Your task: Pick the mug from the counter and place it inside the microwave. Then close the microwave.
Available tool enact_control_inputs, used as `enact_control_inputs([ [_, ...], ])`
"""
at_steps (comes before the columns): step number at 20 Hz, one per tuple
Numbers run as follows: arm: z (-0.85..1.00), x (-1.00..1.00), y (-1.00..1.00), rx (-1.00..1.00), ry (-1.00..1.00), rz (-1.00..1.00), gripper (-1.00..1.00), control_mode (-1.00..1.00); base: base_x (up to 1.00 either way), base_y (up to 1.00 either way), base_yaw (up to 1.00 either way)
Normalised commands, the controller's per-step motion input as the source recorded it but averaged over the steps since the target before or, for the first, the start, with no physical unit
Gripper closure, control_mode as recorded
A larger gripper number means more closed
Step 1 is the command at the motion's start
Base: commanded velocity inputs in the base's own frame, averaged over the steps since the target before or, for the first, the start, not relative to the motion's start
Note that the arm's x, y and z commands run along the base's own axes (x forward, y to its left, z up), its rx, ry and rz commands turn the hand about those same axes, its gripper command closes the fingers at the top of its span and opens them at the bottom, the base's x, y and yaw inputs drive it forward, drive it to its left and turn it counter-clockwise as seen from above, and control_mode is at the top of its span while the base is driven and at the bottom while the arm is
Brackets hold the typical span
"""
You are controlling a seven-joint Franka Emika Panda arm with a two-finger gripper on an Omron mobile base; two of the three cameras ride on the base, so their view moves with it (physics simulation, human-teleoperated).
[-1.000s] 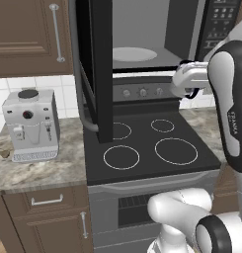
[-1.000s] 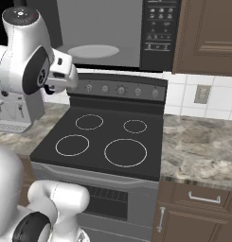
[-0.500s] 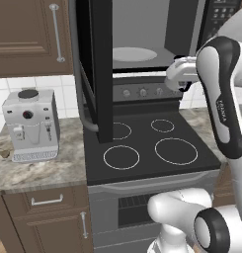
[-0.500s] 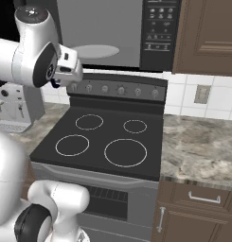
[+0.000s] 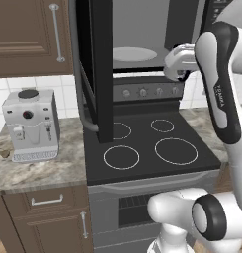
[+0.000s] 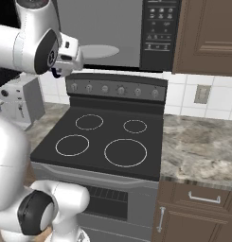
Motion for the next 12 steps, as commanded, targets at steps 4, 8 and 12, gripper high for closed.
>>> enact_control_inputs([
  [4, 0.03, 0.22, 0.0, 0.0, 0.01, 0.0, 1.0, -1.0, 0.0, 0.0, 0.0],
  [8, -0.03, 0.37, 0.0, 0.0, 0.01, 0.0, 1.0, -1.0, 0.0, 0.0, 0.0],
  [12, -0.02, 0.37, 0.0, 0.0, 0.0, 0.0, 1.0, -1.0, 0.0, 0.0, 0.0],
])
